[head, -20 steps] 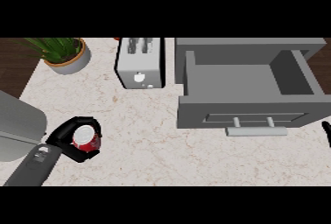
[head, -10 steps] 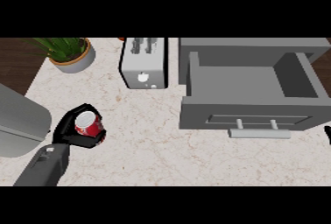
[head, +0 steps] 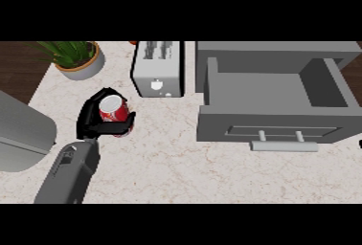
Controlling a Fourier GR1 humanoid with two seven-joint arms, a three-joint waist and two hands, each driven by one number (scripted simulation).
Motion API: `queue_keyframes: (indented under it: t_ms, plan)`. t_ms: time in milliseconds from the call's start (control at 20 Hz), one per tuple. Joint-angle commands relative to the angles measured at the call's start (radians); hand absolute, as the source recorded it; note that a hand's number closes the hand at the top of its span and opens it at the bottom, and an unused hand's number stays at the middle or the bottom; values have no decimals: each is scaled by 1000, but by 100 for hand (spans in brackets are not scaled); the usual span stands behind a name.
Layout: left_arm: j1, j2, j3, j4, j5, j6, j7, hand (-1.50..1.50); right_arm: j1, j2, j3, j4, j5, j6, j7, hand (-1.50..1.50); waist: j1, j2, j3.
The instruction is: Pick up the can, place it into the drawer and close the drawer
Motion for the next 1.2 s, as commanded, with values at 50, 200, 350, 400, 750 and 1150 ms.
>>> queue_keyframes:
  t_ms: [50, 200, 350, 400, 750, 1150]
  plan:
    - [56, -42, -86, -332, -27, 96, 192, 150, -7, 15, 19, 0, 20, -6, -1, -150, -1, 2, -1]
    - [1, -89, -128, -382, -68, 173, 272, 150, 73, -8, -42, -69, -55, 44, -2, -150, -20, 4, -1]
    - [-53, -102, -182, -493, -97, 205, 441, 150, -28, -39, -63, -17, -56, 15, 47, -150, -15, 6, -1]
    - [1, -115, -221, -545, -95, 214, 447, 150, 1, -4, -54, 2, -52, 22, 0, -150, -16, 6, -1]
    - [-285, -100, -208, -432, -130, 279, 587, 150, 38, -5, -28, -73, -38, 44, 31, -150, -30, 10, -2]
    - [-566, -116, -313, -271, -85, 472, 656, 150, -49, -19, -35, 30, -9, 25, 10, -150, -38, 13, -2]
